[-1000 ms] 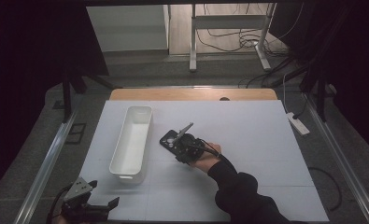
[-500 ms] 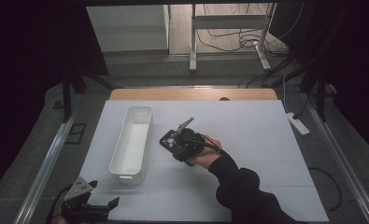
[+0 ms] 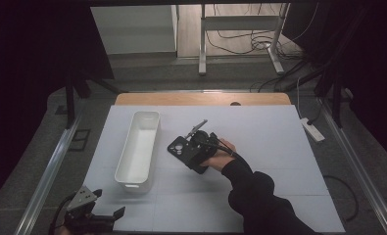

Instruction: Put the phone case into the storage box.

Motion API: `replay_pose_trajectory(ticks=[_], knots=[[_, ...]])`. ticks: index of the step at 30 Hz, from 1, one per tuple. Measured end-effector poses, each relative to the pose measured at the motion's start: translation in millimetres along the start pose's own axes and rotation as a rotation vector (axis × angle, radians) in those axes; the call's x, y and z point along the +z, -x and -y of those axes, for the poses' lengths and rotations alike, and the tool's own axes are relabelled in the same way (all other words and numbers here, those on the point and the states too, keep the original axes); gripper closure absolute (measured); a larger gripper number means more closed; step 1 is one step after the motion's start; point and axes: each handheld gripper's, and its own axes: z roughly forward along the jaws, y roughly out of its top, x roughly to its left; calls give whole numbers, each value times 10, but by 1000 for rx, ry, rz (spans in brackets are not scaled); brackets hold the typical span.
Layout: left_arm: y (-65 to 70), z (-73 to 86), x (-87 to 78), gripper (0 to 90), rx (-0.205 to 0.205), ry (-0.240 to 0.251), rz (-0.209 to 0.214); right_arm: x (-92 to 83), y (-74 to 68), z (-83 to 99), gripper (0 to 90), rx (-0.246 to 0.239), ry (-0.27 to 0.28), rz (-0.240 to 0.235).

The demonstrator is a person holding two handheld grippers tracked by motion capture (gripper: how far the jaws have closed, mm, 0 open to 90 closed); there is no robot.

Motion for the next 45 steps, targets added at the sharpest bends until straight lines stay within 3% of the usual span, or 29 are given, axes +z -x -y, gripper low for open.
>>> replay_pose_trajectory(ticks=[12, 24, 37, 45], knots=[[-1, -1, 0, 2, 0, -1, 1, 37, 183, 11, 0, 38, -22, -4], [-1, 0, -1, 2, -1, 0, 1, 140, 190, 0, 0, 37, -52, -18], [-2, 1, -1, 2, -1, 0, 1, 396, 126, 96, 0, 24, -98, -34], [-1, 0, 1, 2, -1, -2, 1, 470, 97, 151, 0, 6, -100, -11]])
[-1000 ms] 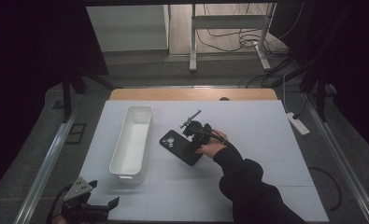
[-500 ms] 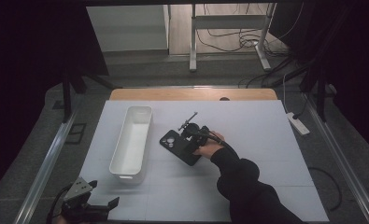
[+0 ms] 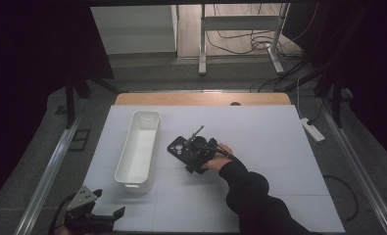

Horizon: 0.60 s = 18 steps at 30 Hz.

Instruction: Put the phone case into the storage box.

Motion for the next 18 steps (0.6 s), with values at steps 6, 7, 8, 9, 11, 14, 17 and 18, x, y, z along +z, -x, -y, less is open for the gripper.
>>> replay_pose_trajectory(ticks=[6, 7, 8, 9, 11, 14, 17, 18], knots=[[2, -1, 1, 2, 0, -1, -1, 6, -23, 8, 0, -15, -4, 20], [2, -1, 1, 2, 0, 0, -1, 6, -23, 8, 0, -15, -4, 19], [2, -1, 1, 2, 0, 0, -1, 6, -23, 8, 0, -15, -4, 19], [2, -1, 1, 2, 0, -1, -1, 6, -26, 5, 0, -13, -8, 21], [1, 0, 0, 2, -1, 0, -1, 6, -28, 4, 0, -13, -8, 22], [1, 0, 0, 2, -4, 3, -1, -30, -51, -1, 100, -14, -11, 21], [0, 0, -2, 1, 0, 1, -2, -49, -71, 4, 124, -13, -5, 20], [2, 1, -2, 1, -2, 3, -2, -51, -72, 6, 127, -10, -4, 21]])
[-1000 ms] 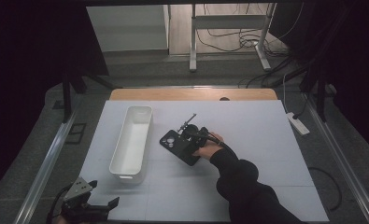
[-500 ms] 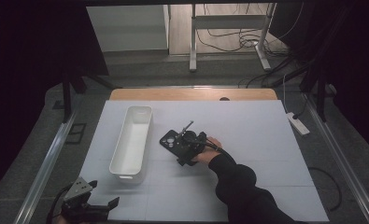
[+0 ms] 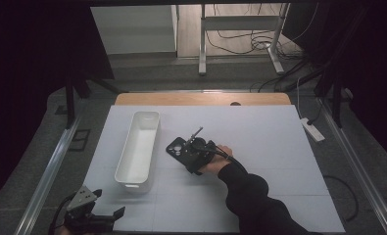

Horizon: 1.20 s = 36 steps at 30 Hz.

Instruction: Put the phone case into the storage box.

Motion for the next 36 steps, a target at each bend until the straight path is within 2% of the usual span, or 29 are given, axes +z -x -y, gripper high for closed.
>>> replay_pose_trajectory(ticks=[15, 22, 27, 31, 36], knots=[[10, -2, -6, 0, 6, 6, -5, -35, -27, 39, 154, 11, 24, 10], [-4, -1, -18, 0, 19, 15, 44, -112, -40, 59, 157, 13, 60, -8], [0, -2, -19, 0, 30, 17, 55, -174, -49, 61, 157, 9, 80, -11], [-6, -4, -23, 0, 20, 17, 87, -276, -63, 78, 157, 12, 111, -19], [0, -23, -40, 0, 28, 33, 97, -385, -71, 120, 157, -2, 148, -32]])
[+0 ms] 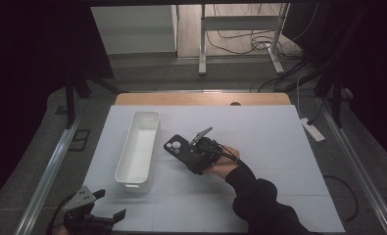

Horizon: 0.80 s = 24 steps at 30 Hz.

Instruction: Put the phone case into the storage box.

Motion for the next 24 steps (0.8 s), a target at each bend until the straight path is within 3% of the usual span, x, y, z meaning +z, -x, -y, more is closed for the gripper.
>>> replay_pose_trajectory(ticks=[9, 14, 24], knots=[[24, -91, -38, 0, 1, 22, 23, -236, -38, 102, 157, -12, 55, -36], [57, -200, -60, 0, 45, 58, 30, -411, -67, 198, 157, -28, 93, -56], [47, -441, 13, 0, 87, 98, 46, -700, -88, 399, 156, -28, 156, -90]])
